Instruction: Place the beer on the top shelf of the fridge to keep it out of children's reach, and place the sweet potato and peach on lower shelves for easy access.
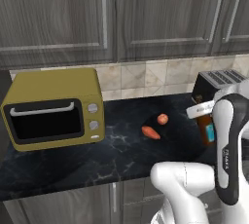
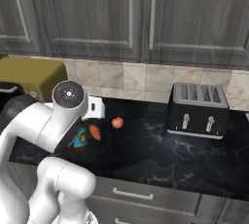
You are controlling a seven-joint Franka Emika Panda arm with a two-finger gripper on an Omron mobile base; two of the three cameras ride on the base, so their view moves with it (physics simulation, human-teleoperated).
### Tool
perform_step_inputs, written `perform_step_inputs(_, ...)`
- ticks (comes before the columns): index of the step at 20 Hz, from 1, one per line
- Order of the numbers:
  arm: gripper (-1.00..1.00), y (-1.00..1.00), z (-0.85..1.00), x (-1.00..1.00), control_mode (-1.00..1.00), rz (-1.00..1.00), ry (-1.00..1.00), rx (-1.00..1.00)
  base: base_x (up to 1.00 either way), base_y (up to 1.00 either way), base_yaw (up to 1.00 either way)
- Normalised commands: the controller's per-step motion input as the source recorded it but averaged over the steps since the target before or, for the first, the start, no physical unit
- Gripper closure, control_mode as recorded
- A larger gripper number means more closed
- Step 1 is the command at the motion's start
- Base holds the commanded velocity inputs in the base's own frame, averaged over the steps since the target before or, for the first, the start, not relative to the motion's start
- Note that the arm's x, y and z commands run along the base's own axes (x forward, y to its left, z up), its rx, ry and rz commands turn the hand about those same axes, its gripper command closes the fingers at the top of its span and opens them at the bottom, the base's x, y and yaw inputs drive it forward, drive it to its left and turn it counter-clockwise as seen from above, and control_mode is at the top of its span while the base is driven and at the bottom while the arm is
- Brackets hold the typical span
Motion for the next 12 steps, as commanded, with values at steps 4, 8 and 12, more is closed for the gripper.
perform_step_inputs(4, 1.0, 0.79, 0.24, -0.2, -1.0, -0.28, 0.0, -0.09, 0.0, 0.0, 0.0)
perform_step_inputs(8, 1.0, 0.39, 0.7, 0.0, -1.0, -0.24, 0.0, -0.02, 0.0, 0.0, 0.0)
perform_step_inputs(12, 1.0, -0.04, 0.73, -0.01, -1.0, -0.11, 0.04, 0.0, 0.0, 0.0, 0.0)
